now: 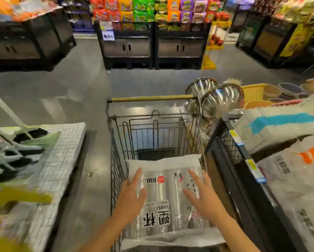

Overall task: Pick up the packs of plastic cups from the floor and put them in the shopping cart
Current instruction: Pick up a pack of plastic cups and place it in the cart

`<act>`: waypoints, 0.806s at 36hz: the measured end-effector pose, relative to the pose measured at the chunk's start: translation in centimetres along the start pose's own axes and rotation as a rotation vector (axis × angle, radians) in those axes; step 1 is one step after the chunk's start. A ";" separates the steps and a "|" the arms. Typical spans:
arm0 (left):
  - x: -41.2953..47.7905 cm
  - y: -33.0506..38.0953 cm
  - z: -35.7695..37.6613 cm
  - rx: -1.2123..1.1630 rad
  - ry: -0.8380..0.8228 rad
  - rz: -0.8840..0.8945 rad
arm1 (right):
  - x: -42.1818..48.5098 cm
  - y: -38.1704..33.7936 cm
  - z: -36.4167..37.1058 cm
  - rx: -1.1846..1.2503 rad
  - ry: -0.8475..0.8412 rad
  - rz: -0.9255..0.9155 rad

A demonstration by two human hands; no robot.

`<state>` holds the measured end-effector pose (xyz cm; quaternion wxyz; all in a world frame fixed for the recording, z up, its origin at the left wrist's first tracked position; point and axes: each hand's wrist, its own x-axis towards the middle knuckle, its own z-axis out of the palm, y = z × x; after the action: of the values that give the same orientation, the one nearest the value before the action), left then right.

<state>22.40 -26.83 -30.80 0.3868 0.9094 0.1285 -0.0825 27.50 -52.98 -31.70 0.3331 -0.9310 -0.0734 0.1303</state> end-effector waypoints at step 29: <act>21.4 -19.3 20.6 0.070 -0.182 -0.479 | 19.2 17.7 26.5 0.040 -0.271 0.404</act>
<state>35.98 -25.22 -63.44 0.3347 0.8546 0.3020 -0.2577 39.01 -46.34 -66.42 0.3060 -0.8940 0.0728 0.3192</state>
